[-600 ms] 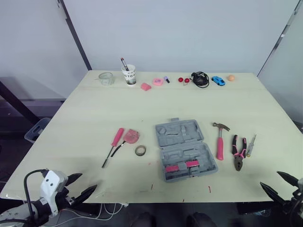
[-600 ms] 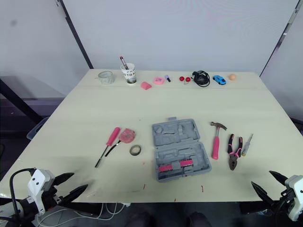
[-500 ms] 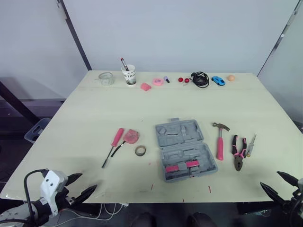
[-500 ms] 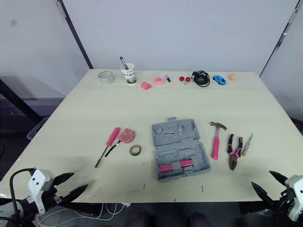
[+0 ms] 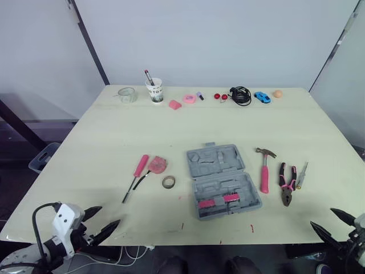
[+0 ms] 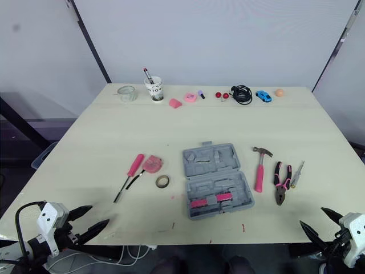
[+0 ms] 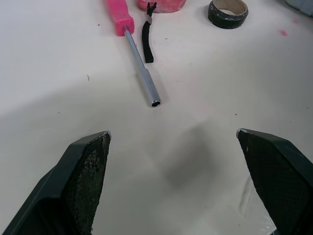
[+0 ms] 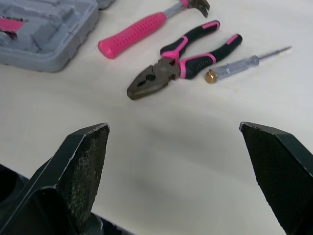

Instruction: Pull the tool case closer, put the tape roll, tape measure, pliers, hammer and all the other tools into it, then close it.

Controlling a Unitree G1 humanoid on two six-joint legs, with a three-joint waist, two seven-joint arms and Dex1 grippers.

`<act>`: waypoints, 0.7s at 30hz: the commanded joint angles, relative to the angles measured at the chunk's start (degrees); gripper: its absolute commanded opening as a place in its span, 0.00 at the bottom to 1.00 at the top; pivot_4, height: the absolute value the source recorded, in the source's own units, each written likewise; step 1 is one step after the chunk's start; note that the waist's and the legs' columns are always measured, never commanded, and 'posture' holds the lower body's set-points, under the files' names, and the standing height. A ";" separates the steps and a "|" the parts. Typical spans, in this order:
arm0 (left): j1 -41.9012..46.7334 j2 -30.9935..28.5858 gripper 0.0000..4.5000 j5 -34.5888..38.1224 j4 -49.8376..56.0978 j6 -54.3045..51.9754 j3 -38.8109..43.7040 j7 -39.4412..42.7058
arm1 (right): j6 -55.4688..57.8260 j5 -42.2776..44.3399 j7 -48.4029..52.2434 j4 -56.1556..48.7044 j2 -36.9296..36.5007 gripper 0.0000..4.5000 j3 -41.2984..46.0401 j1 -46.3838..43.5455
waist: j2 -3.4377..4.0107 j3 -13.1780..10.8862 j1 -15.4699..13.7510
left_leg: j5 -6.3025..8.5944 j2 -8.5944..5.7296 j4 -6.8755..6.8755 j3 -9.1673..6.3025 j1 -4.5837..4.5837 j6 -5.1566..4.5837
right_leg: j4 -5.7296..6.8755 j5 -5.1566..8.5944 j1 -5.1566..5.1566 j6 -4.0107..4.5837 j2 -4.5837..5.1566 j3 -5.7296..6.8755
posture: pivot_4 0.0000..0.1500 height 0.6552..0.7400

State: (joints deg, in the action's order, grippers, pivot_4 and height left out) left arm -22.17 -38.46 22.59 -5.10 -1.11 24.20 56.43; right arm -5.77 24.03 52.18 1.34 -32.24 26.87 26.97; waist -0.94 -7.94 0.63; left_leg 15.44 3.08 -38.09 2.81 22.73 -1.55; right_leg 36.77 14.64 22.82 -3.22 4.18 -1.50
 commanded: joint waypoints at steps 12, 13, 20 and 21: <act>6.81 -2.57 0.98 4.83 10.35 -8.77 -2.66 1.63 | 15.69 1.21 -4.27 -13.02 -6.31 1.00 -5.64 -12.30 | 0.06 -0.04 -0.08 | -0.02 -0.05 -0.02 -0.01 0.03 -0.03 | 0.00 -0.03 -0.03 0.02 -0.23 0.10 | 1.00 1.00; 7.67 -2.97 0.98 4.71 10.64 -9.27 -3.26 1.70 | 17.16 1.33 -4.94 -13.75 -6.56 1.00 -6.22 -13.51 | 0.04 -0.04 -0.08 | -0.02 -0.08 -0.03 -0.01 0.03 -0.03 | 0.01 -0.03 -0.03 0.02 -0.35 0.10 | 1.00 1.00; 15.63 -5.35 0.98 2.73 11.61 -13.42 -9.33 1.95 | 24.31 -1.12 -5.92 -12.81 -8.98 1.00 -13.69 -25.37 | 0.00 -0.09 -0.05 | -0.03 -0.38 -0.05 -0.03 0.04 -0.05 | 0.02 -0.03 -0.07 0.00 -0.51 0.09 | 1.00 1.00; 17.06 -5.65 0.98 2.77 11.56 -14.34 -10.32 2.19 | 25.32 -1.75 -5.77 -12.11 -9.32 1.00 -15.11 -27.27 | -0.03 -0.10 -0.04 | -0.03 -0.38 -0.06 -0.03 0.03 -0.05 | 0.03 -0.04 -0.07 0.00 -0.51 0.09 | 1.00 1.00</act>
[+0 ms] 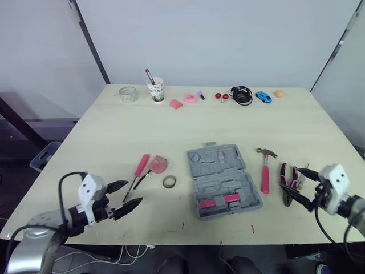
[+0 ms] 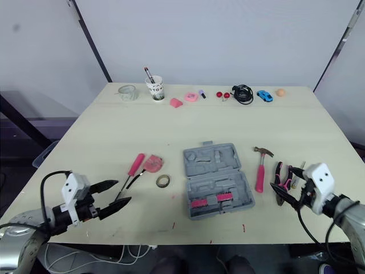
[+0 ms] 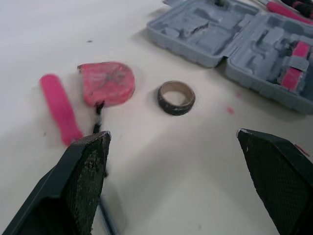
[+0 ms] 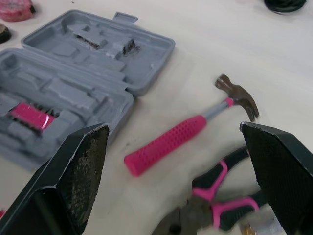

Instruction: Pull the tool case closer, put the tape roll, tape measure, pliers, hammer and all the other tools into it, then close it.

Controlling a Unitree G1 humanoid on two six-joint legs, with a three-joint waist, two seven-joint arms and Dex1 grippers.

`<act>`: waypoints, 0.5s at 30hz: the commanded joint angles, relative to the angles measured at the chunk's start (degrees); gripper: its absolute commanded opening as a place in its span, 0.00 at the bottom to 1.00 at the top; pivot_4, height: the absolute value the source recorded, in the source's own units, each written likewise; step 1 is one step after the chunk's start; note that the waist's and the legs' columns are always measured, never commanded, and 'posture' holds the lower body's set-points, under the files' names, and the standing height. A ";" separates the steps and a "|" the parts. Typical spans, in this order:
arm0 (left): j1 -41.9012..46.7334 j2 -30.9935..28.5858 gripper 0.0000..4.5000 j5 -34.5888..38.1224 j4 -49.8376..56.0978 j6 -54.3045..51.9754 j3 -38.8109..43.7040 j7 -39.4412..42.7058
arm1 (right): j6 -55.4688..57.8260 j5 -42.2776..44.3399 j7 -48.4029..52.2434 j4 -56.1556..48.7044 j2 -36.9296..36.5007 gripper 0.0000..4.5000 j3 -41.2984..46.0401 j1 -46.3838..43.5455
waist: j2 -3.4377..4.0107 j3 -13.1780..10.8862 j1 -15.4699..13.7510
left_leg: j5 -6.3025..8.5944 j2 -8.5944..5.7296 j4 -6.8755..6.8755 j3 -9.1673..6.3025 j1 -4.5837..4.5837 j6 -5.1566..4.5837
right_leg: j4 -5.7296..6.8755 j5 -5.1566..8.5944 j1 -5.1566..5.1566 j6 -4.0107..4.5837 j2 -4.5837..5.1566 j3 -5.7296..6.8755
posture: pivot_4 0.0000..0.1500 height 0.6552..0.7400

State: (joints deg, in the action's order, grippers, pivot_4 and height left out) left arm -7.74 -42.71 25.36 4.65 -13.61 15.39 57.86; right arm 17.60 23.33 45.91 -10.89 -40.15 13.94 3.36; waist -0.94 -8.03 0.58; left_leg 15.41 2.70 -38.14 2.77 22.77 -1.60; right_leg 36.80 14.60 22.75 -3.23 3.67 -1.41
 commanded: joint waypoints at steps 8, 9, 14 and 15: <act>15.04 -1.44 0.98 -3.81 -4.67 -2.65 -10.53 4.52 | 6.20 -6.84 1.02 8.53 -1.02 1.00 -12.47 -18.55 | -0.09 -0.11 0.02 | 0.00 -0.04 -0.03 0.05 0.04 0.00 | 0.01 -0.01 -0.04 -0.03 -0.08 0.05 | 1.00 1.00; 17.61 -1.04 0.98 -5.13 -6.87 -2.10 -12.31 5.10 | 5.97 -8.06 1.68 10.60 -0.98 1.00 -14.16 -20.53 | -0.08 -0.12 -0.01 | -0.01 -0.05 -0.04 0.06 0.05 0.00 | 0.01 -0.02 -0.05 -0.05 -0.09 0.07 | 1.00 1.00; 24.56 0.41 0.98 -8.66 -14.70 0.58 -16.71 7.47 | 4.32 -11.79 3.89 17.85 -0.59 1.00 -18.60 -26.38 | -0.13 -0.17 0.02 | -0.01 -0.08 -0.10 0.06 0.14 -0.01 | 0.03 -0.14 -0.05 -0.26 -0.16 0.10 | 1.00 1.00; 25.65 0.73 1.00 -9.18 -16.17 0.74 -17.59 8.02 | 3.98 -12.49 4.09 19.25 -0.29 0.91 -19.27 -27.57 | -0.13 -0.20 0.03 | -0.01 -0.08 -0.11 0.06 0.12 -0.01 | 0.03 -0.14 -0.06 -0.27 -0.16 0.10 | 1.00 1.00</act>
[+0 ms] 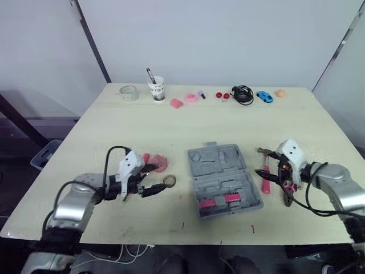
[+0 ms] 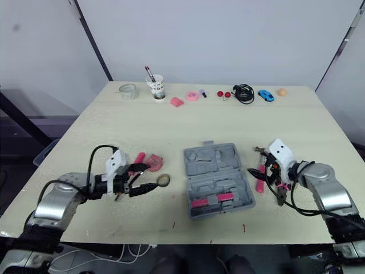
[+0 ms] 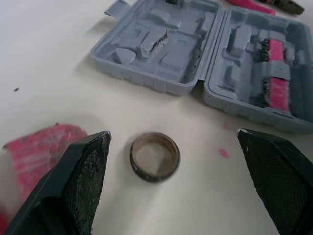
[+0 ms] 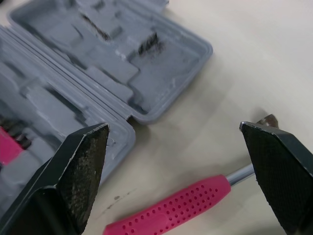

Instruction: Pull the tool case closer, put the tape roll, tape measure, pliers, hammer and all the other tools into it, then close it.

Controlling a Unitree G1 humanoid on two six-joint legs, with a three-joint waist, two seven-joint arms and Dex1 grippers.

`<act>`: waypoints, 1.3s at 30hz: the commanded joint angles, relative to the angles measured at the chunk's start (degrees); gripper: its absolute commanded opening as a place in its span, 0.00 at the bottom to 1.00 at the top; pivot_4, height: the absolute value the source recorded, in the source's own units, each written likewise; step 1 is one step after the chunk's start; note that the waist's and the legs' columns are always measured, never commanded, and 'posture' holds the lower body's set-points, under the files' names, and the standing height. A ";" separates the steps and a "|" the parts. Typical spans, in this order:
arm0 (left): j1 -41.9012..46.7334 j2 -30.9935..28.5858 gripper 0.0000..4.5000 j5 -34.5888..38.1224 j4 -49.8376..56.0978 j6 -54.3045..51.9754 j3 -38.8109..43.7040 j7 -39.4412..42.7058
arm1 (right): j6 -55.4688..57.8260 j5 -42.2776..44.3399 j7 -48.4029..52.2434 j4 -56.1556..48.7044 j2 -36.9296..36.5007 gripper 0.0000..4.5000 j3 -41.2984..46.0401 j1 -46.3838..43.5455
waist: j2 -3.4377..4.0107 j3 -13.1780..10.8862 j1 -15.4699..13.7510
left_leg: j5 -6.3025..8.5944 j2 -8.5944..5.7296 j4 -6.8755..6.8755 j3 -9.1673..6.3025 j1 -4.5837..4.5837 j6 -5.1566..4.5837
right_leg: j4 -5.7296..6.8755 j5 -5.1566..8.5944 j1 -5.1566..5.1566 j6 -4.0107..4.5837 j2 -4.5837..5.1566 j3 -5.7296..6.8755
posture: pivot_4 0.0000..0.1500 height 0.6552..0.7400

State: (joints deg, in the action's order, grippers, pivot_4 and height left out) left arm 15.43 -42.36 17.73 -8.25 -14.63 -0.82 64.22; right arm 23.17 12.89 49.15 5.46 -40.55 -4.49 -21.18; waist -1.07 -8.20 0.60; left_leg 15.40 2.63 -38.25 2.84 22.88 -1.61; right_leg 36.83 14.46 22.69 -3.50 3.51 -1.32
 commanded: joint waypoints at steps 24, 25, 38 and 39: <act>19.42 8.78 0.04 -13.92 -23.21 3.80 -12.64 5.83 | -6.79 -14.51 3.96 18.82 6.85 0.00 -10.54 -13.01 | -0.05 -0.08 0.11 | 0.00 0.01 -0.04 -0.07 0.06 0.00 | 0.07 -0.01 0.03 -0.02 -0.12 0.00 | 1.00 1.00; 19.52 8.92 0.04 -14.02 -23.23 3.74 -12.66 5.87 | -7.01 -14.65 4.04 19.05 7.03 0.00 -10.42 -13.09 | -0.05 -0.08 0.11 | 0.00 0.01 -0.04 -0.08 0.05 0.00 | 0.07 -0.01 0.02 -0.02 -0.12 0.00 | 1.00 1.00; 19.88 11.46 0.04 -15.45 -24.81 3.78 -13.69 5.91 | -8.00 -14.42 5.11 19.63 8.95 0.00 -9.66 -13.25 | -0.05 -0.08 0.15 | 0.00 0.02 -0.05 -0.09 0.04 0.00 | 0.13 -0.01 0.02 -0.02 -0.13 0.00 | 1.00 1.00; 19.95 11.68 0.04 -15.68 -25.32 4.05 -13.80 5.83 | -7.93 -14.40 5.11 19.54 8.97 0.00 -9.64 -13.20 | -0.05 -0.08 0.15 | 0.00 0.02 -0.05 -0.09 0.04 0.00 | 0.14 -0.01 0.02 -0.02 -0.13 0.00 | 1.00 1.00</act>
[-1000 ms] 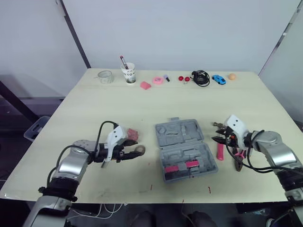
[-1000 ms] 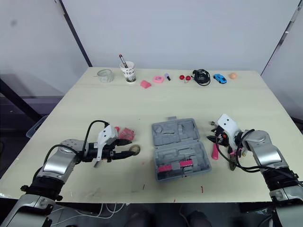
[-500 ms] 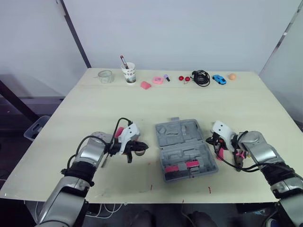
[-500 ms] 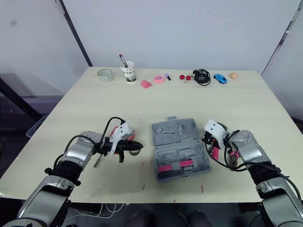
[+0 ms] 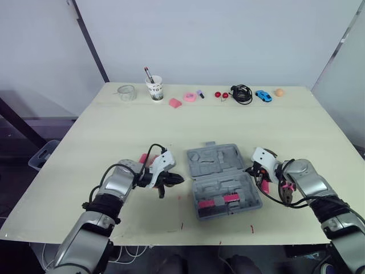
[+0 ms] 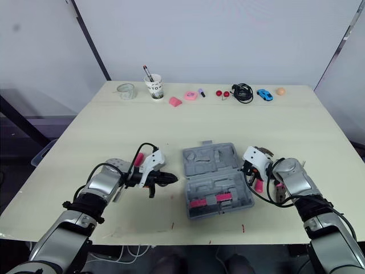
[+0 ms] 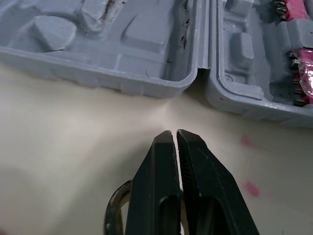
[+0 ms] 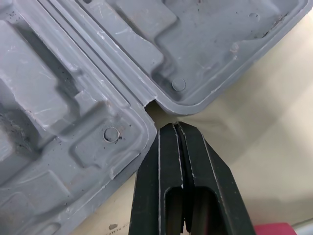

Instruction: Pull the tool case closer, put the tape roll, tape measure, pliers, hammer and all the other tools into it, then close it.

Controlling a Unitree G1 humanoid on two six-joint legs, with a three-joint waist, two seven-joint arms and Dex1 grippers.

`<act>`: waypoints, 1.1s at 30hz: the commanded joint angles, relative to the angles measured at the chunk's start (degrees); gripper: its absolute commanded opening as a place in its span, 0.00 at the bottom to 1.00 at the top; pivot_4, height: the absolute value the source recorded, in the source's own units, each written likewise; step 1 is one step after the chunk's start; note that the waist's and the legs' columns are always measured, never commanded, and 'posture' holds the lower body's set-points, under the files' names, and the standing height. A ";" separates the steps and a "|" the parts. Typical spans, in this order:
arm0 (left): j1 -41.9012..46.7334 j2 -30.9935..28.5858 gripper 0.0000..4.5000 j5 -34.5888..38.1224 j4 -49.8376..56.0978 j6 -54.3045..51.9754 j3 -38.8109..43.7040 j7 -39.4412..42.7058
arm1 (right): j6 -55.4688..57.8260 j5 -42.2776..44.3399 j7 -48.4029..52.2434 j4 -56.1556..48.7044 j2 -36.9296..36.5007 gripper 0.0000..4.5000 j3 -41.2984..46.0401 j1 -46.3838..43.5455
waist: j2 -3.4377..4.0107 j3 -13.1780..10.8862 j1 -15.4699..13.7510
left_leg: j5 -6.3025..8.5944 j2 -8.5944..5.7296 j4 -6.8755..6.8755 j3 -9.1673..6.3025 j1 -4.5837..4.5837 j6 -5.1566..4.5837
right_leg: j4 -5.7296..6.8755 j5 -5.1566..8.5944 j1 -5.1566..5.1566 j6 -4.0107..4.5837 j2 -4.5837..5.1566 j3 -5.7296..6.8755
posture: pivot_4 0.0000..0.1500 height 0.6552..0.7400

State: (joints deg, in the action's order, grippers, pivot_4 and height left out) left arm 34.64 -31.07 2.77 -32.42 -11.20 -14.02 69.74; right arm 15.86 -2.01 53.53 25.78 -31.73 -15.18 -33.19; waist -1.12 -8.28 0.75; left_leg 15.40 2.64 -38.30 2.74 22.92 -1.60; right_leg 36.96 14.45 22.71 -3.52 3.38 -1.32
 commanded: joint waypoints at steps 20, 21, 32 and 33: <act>2.89 5.50 0.04 -3.79 -4.34 2.09 -1.46 0.19 | -0.29 0.59 0.33 -1.09 0.63 0.00 1.39 -0.83 | 0.00 0.00 -0.11 | 0.00 0.00 -0.02 0.00 -0.02 0.00 | 0.03 0.00 -0.01 0.00 -0.01 -0.01 | 1.00 1.00; 3.08 5.61 0.04 -3.92 -4.56 2.15 -1.47 0.26 | -0.30 0.61 0.36 -1.06 0.71 0.00 1.37 -0.86 | 0.00 0.00 -0.11 | 0.00 0.00 -0.02 0.00 -0.02 0.00 | 0.03 0.00 -0.01 0.00 -0.01 -0.01 | 1.00 1.00; 3.58 6.97 0.04 -3.29 -4.23 0.12 -1.22 1.56 | -0.16 0.64 0.93 -0.78 1.42 0.00 1.01 -1.29 | 0.00 0.00 -0.08 | 0.00 0.00 -0.03 -0.01 -0.02 0.00 | 0.04 0.00 -0.02 -0.01 -0.02 -0.01 | 1.00 1.00; 3.55 6.95 0.04 -3.33 -4.20 0.16 -1.22 1.53 | -0.05 0.72 1.05 -0.88 1.48 0.00 1.01 -1.29 | 0.00 0.00 -0.08 | 0.00 0.00 -0.03 -0.01 -0.02 0.00 | 0.04 0.00 -0.02 -0.01 -0.02 -0.01 | 1.00 1.00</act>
State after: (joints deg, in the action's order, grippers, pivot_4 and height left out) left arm 37.68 -25.20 -0.97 -37.06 -11.06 -14.43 70.42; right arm 16.03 -2.11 53.51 25.81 -30.98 -14.77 -33.18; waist -1.12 -8.28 0.67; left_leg 15.39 2.64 -38.33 2.74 22.91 -1.60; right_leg 37.00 14.44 22.70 -3.53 3.36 -1.33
